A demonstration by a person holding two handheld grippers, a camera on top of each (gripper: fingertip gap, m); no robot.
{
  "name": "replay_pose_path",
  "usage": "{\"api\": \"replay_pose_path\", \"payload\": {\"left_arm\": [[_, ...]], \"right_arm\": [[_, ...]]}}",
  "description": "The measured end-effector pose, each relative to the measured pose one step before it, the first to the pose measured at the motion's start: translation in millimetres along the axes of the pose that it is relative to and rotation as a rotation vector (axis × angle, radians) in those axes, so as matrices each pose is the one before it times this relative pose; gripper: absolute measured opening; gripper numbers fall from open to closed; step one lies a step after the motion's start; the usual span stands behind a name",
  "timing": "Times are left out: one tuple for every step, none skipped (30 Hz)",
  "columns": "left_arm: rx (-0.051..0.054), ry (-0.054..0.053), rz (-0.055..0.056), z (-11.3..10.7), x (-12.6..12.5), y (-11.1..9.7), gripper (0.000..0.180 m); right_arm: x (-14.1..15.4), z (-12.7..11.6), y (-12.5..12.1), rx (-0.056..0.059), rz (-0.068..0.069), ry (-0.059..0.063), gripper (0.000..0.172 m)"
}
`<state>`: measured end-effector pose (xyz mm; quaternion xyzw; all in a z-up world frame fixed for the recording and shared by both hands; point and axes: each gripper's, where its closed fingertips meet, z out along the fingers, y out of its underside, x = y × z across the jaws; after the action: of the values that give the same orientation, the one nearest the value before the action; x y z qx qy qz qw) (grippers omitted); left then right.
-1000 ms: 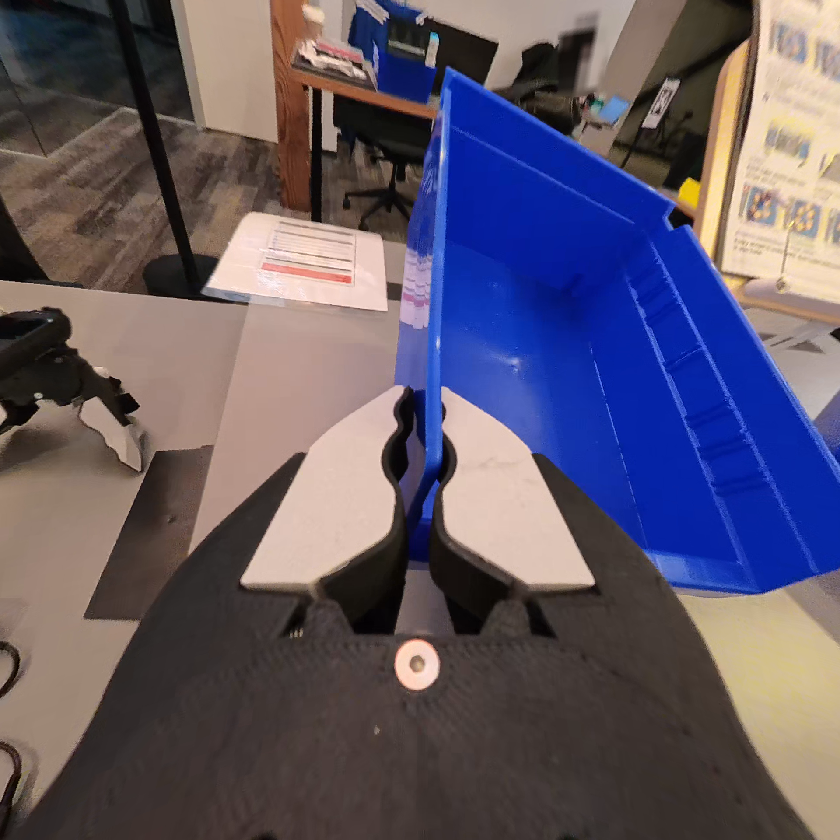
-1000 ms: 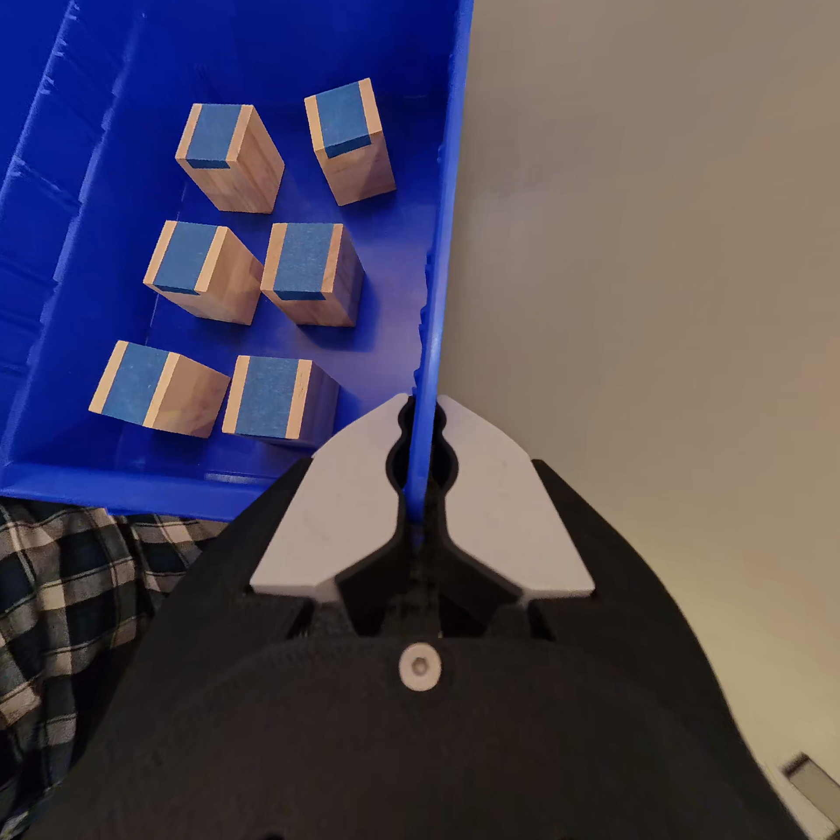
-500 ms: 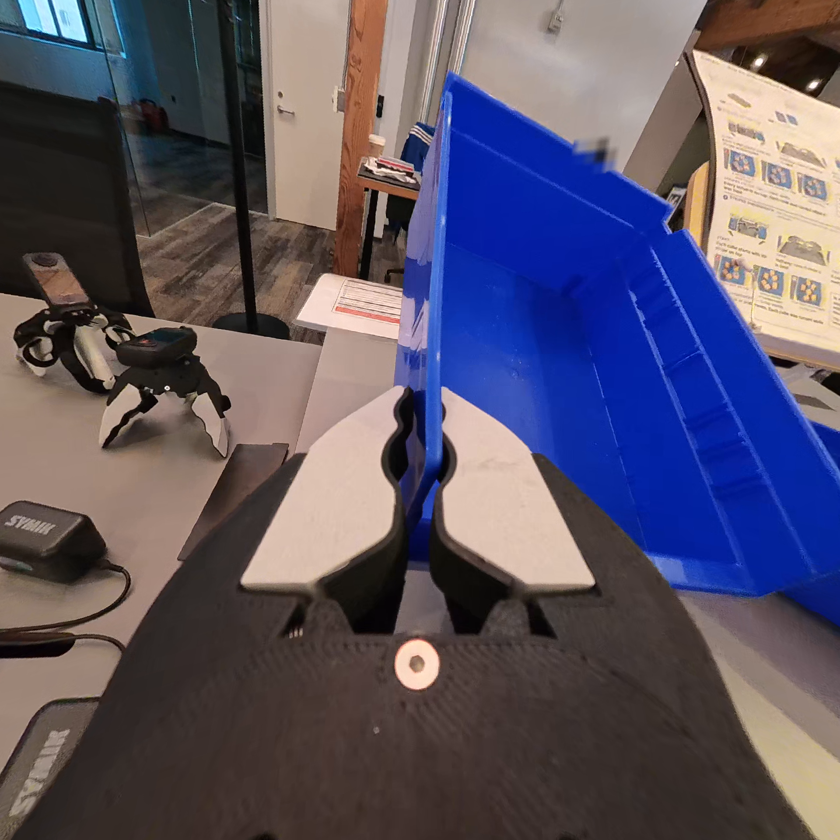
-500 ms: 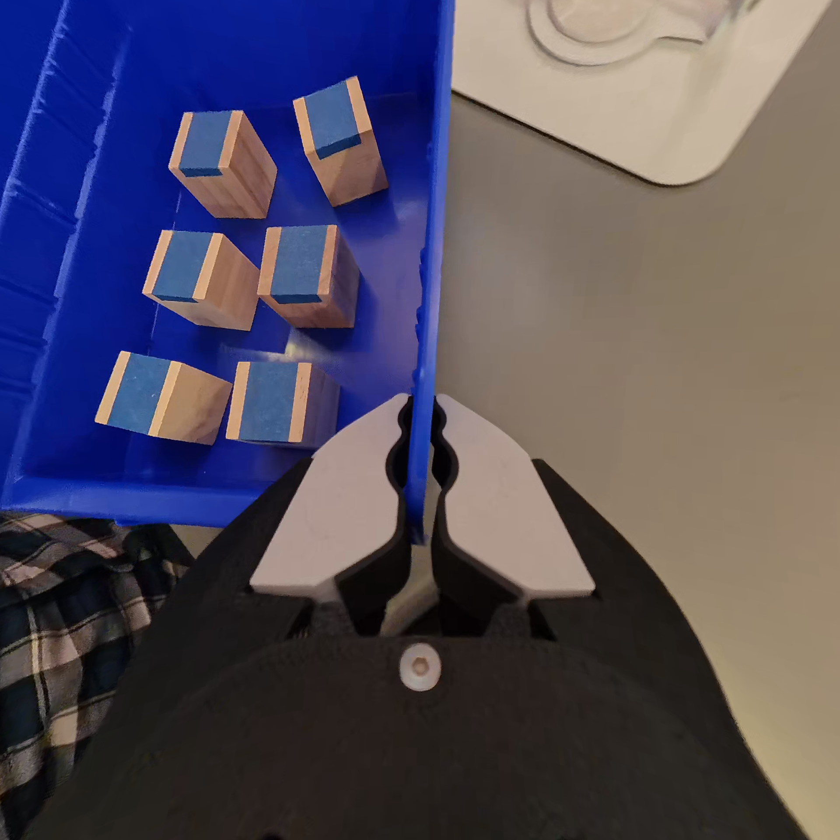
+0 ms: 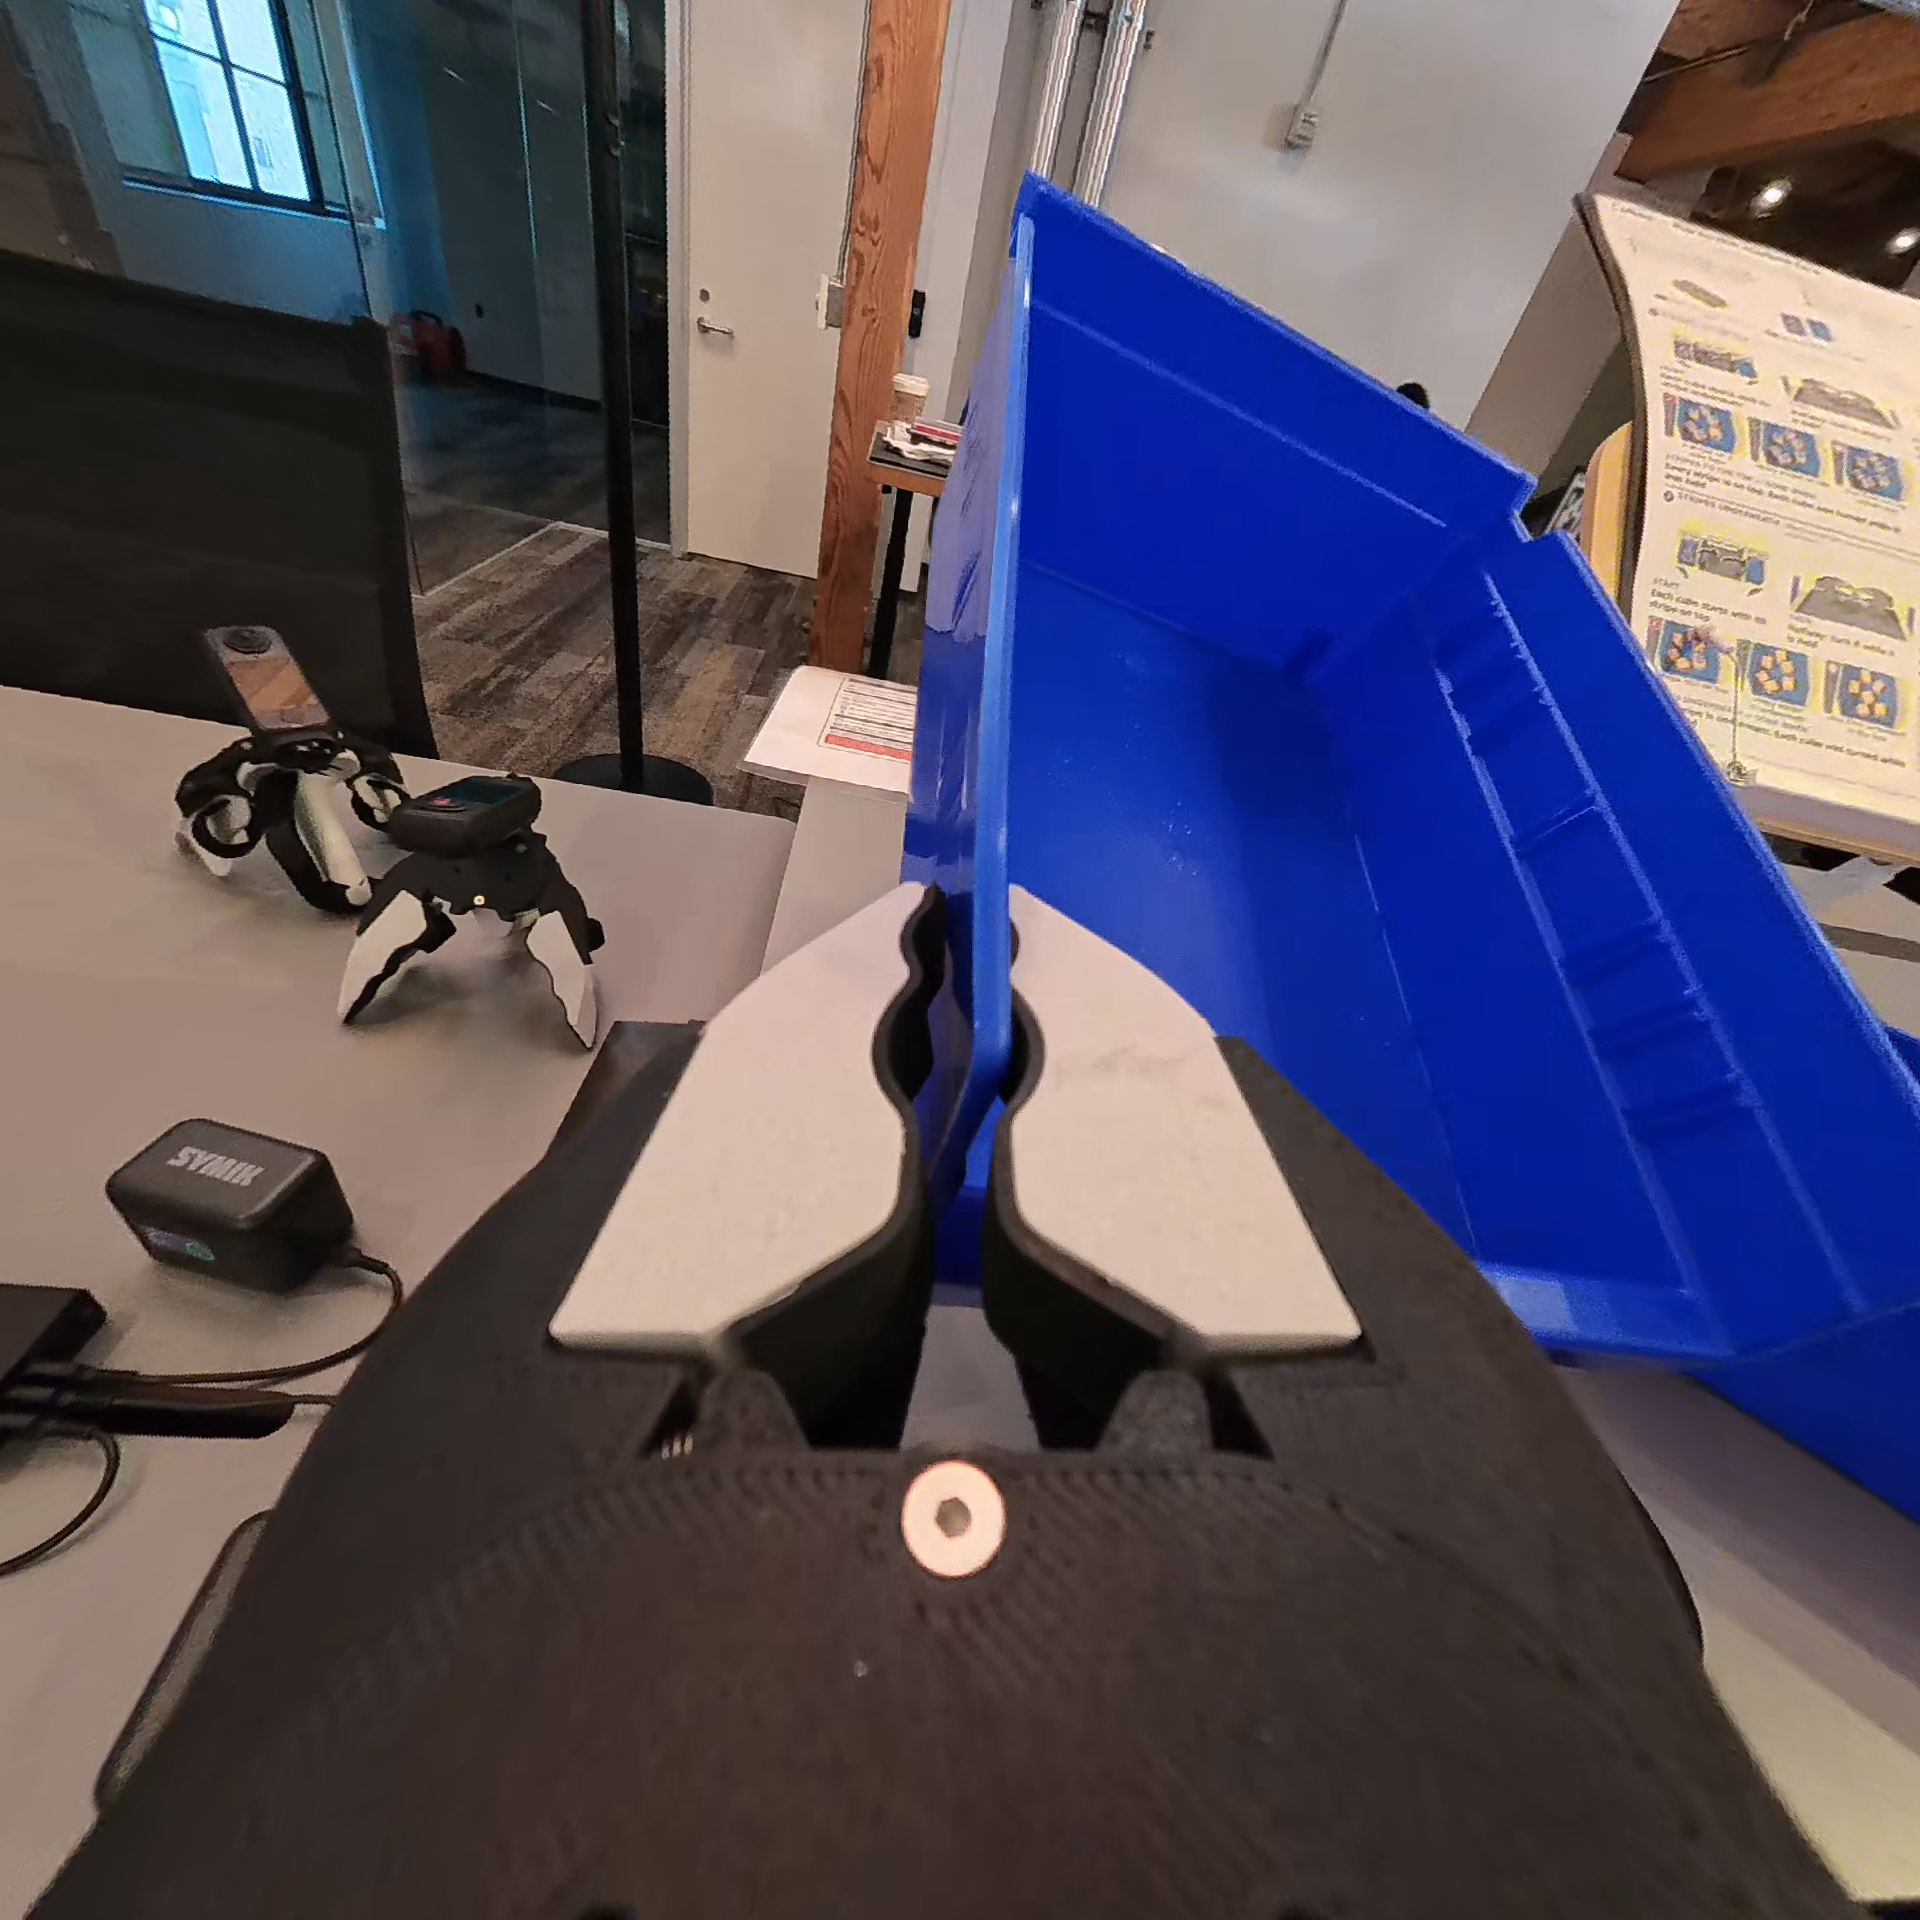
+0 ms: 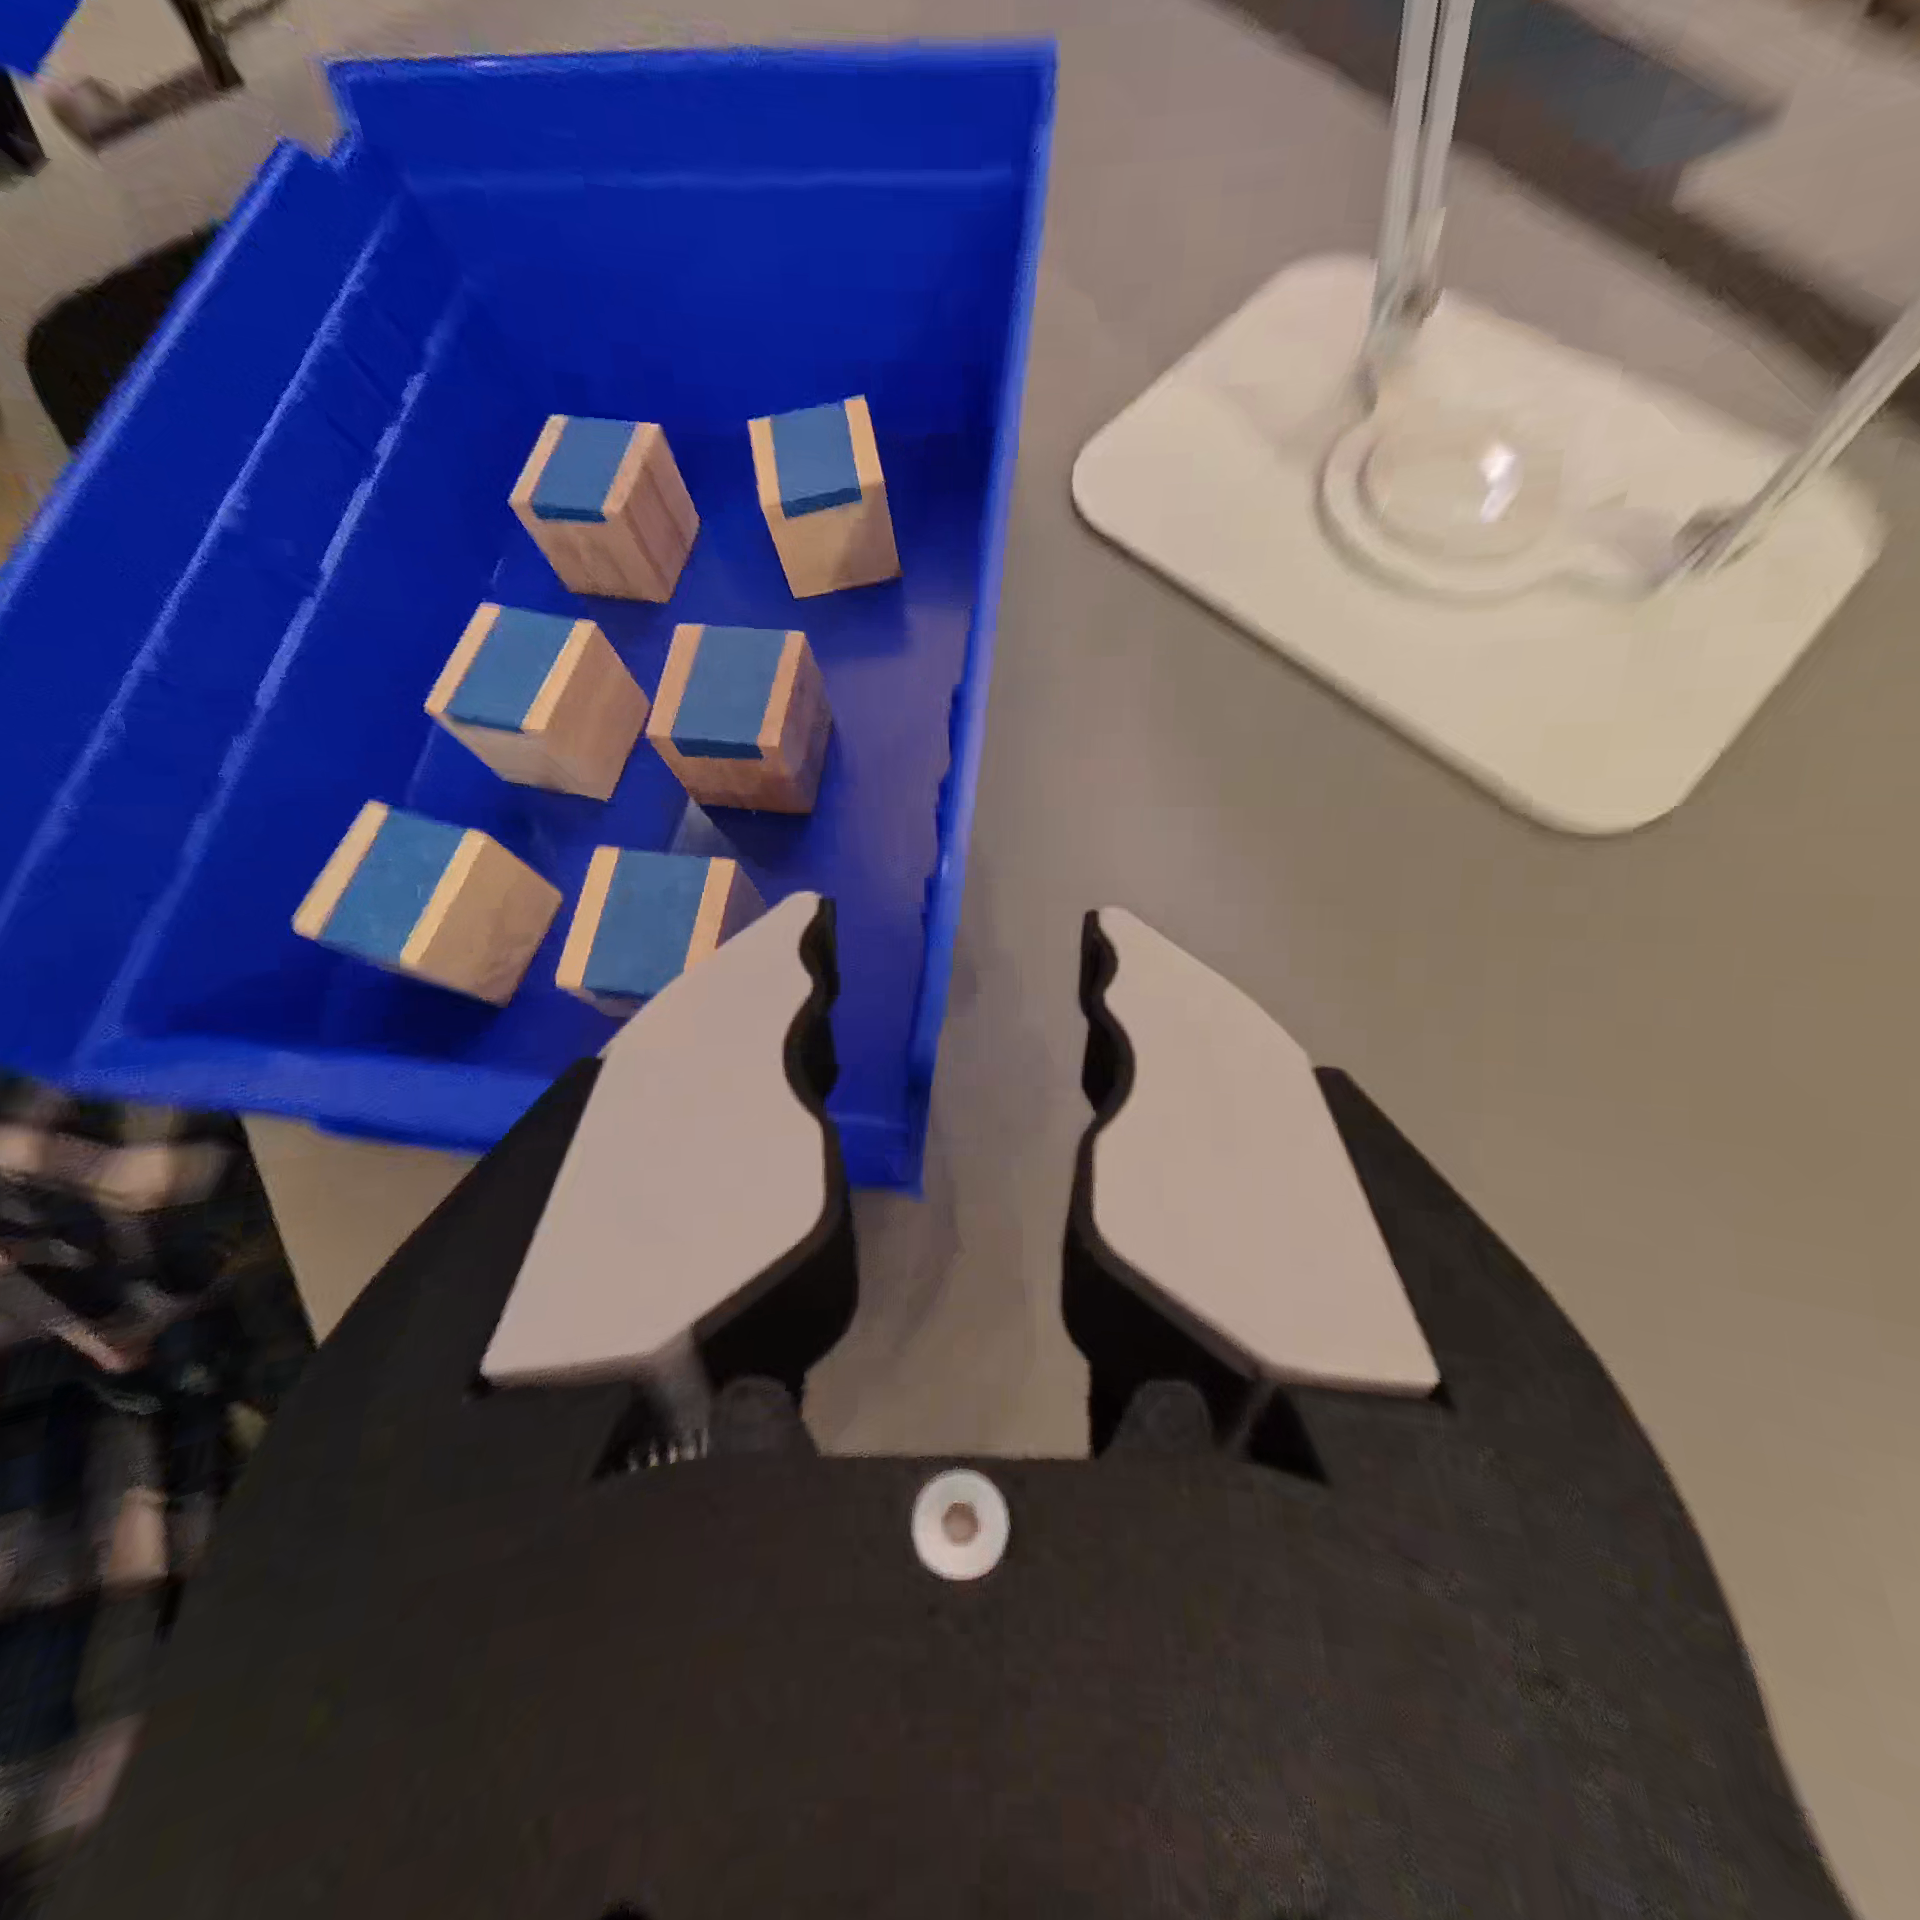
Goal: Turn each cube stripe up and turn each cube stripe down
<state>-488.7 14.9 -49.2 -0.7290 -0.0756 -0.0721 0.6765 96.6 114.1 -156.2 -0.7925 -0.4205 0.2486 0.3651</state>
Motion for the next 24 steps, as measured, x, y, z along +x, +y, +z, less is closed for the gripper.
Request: {"api": "replay_pose_path", "payload": {"left_arm": [[0.0036, -0.0019, 0.0019, -2.31, 0.28, -1.15, 0.006], [0.0057, -0.0009, 0.0011, -2.16, 0.46, -1.45, 0.006], [0.0063, 0.0005, -0.0001, -1.81, 0.61, -1.48, 0.006], [0.0049, 0.0022, -0.0032, -1.40, 0.85, -1.28, 0.006], [0.0075, 0.0036, -0.0031, -0.99, 1.16, -1.31, 0.006], [0.0091, 0.0045, -0.0032, -0.77, 1.47, -1.39, 0.006], [0.0106, 0.0052, -0.0029, -0.66, 1.52, -1.50, 0.006], [0.0107, 0.0065, -0.0030, -0.75, 1.70, -1.52, 0.006], [0.0072, 0.0072, -0.0046, -0.89, 1.76, -1.23, 0.006], [0.0058, 0.0083, -0.0054, -1.30, 1.52, -1.35, 0.006], [0.0039, 0.0085, -0.0052, -1.23, 1.58, -1.21, 0.006], [0.0051, 0.0072, -0.0033, -1.14, 1.36, -1.25, 0.006], [0.0069, 0.0058, -0.0023, -1.11, 0.88, -1.35, 0.006], [0.0057, 0.0052, -0.0047, -0.92, 0.41, -1.02, 0.006], [0.0063, 0.0036, -0.0039, -0.71, -0.34, -0.82, 0.006], [0.0062, 0.0020, -0.0030, -0.54, -0.89, -0.58, 0.006], [0.0037, 0.0010, -0.0052, -0.27, -1.59, 0.08, 0.006], [0.0023, -0.0002, -0.0048, -0.08, -1.92, 0.34, 0.006], [0.0025, -0.0011, -0.0027, -0.08, -2.17, 0.62, 0.006], [0.0006, -0.0026, -0.0028, -0.10, -2.24, 0.79, 0.006], [-0.0001, -0.0037, -0.0049, -0.24, -2.25, 0.55, 0.006], [0.0013, -0.0045, -0.0032, -0.41, -1.96, 0.40, 0.006], [0.0016, -0.0063, -0.0005, -0.56, -1.91, 0.17, 0.006], [0.0019, -0.0058, -0.0006, -0.81, -1.75, -0.18, 0.006]], "right_arm": [[-3.84, -13.03, -5.25, 0.0209, -0.0974, 0.0050, 0.050], [-15.17, -12.02, -5.14, 0.0145, -0.1253, -0.0528, 0.047], [-22.60, -8.98, -4.63, 0.0055, -0.1355, -0.0830, 0.042], [-21.94, -3.98, -2.74, -0.0163, -0.1317, -0.0690, 0.041], [-19.04, 1.48, 0.20, -0.0464, -0.1162, -0.0575, 0.042], [-14.88, 6.12, 0.48, -0.0584, -0.0899, -0.0504, 0.043], [-11.07, 9.19, -0.61, -0.0503, -0.0702, -0.0435, 0.047], [-9.46, 11.06, 0.02, -0.0477, -0.0634, -0.0471, 0.047], [-6.01, 11.84, 1.46, -0.0517, -0.0616, -0.0332, 0.050], [-3.25, 11.47, 2.57, -0.0517, -0.0572, -0.0210, 0.052], [-3.23, 10.33, 2.12, -0.0418, -0.0462, -0.0259, 0.051], [-1.58, 8.90, 1.29, -0.0293, -0.0348, -0.0188, 0.047], [0.03, 7.52, 1.42, -0.0242, -0.0259, -0.0105, 0.039], [1.57, 6.26, 1.60, -0.0203, -0.0207, -0.0001, 0.031], [1.04, 3.95, 0.10, -0.0057, -0.0160, -0.0036, 0.030], [0.30, 1.29, -2.17, 0.0130, -0.0043, -0.0113, 0.029], [0.29, 0.80, -2.33, 0.0133, -0.0003, -0.0122, 0.029], [1.11, 1.10, -2.50, 0.0104, -0.0051, -0.0057, 0.029], [2.37, 1.77, -3.36, 0.0116, -0.0046, -0.0019, 0.028], [3.31, 2.40, -4.11, 0.0116, -0.0050, -0.0044, 0.027], [4.34, 2.77, -4.20, 0.0081, -0.0082, -0.0058, 0.027], [6.05, 3.20, -4.00, 0.0023, -0.0029, -0.0038, 0.026], [8.38, 3.59, -3.18, -0.0049, 0.0028, 0.0022, 0.026], [9.28, 3.74, -3.05, -0.0045, 0.0020, 0.0034, 0.026]]}}
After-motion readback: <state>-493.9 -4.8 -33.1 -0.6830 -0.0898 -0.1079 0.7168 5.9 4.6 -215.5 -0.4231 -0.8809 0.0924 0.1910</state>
